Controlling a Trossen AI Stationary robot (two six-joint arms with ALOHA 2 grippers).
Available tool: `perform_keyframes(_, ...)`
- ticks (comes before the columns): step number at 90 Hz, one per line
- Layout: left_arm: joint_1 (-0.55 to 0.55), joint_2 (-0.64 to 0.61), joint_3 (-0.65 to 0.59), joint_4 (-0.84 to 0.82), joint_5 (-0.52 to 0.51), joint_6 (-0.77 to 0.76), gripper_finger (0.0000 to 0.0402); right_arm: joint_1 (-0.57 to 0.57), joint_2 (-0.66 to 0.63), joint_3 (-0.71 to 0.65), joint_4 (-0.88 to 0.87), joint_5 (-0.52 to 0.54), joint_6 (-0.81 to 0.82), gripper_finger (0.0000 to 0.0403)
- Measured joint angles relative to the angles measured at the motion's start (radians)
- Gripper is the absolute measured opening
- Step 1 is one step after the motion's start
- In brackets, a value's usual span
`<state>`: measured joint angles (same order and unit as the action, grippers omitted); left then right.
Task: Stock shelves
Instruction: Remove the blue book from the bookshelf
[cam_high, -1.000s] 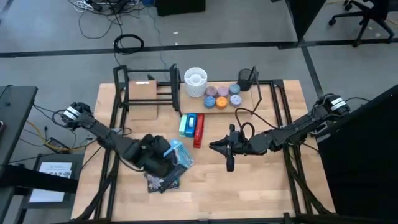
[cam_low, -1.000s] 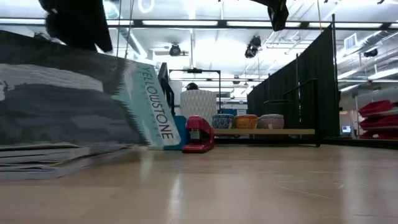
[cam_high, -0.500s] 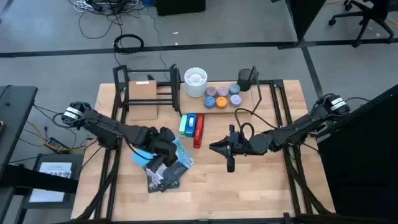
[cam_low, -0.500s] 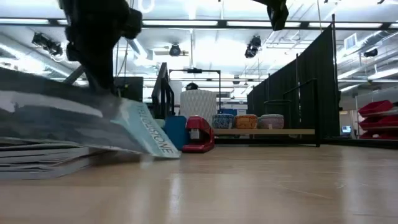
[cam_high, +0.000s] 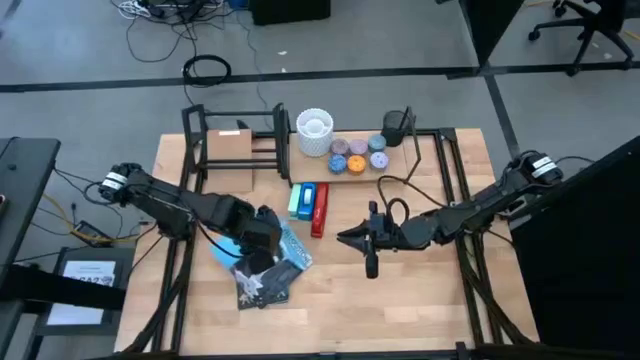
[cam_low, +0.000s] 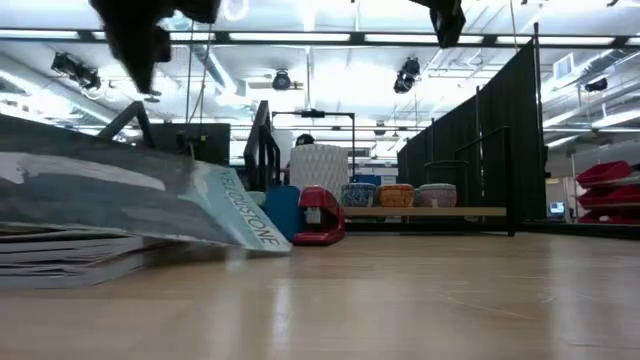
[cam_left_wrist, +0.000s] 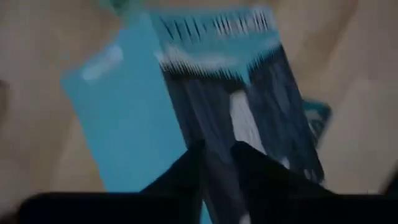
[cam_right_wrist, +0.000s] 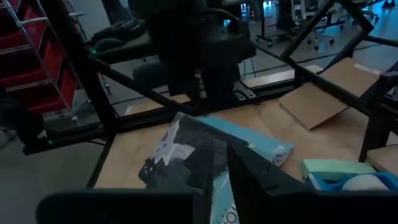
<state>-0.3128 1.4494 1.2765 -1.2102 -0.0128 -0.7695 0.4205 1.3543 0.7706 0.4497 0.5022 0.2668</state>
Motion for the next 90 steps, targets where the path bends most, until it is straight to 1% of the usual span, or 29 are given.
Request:
perform_keyframes(13,-0.014,0.000,-0.048,-0.038,0.022,-0.075,0.0236,-0.001,0.000,0.000,-0.004,0.000,0.000,0.0020)
perform_keyframes(24,-0.012,-0.001,-0.096,0.002,0.023,-0.118,0.0322,-0.001,0.000,0.000,-0.004,-0.001,0.000,0.0020)
perform_keyframes(33,-0.009,0.000,-0.158,0.069,0.016,-0.133,0.0376,-0.004,0.000,0.000,-0.004,-0.018,0.000,0.0020)
perform_keyframes(39,-0.008,0.000,-0.207,0.083,0.012,-0.153,0.0393,-0.005,0.000,0.000,-0.004,-0.035,0.000,0.0020)
perform_keyframes(55,-0.008,0.005,-0.348,0.182,0.020,-0.211,0.0383,-0.005,0.000,0.000,-0.005,-0.051,0.000,0.0020)
perform_keyframes(66,-0.008,0.005,-0.425,0.275,0.019,-0.240,0.0359,-0.005,0.000,0.000,-0.006,-0.051,0.000,0.0020)
perform_keyframes(73,-0.008,0.004,-0.473,0.328,0.019,-0.266,0.0331,-0.005,0.000,0.000,-0.006,-0.051,0.000,0.0020)
perform_keyframes(78,-0.008,0.004,-0.502,0.363,0.017,-0.288,0.0304,-0.005,0.000,0.000,-0.006,-0.051,0.000,0.0020)
perform_keyframes(90,-0.008,-0.002,-0.542,0.382,-0.001,-0.309,0.0219,-0.006,0.000,0.000,-0.006,-0.051,0.000,0.0020)
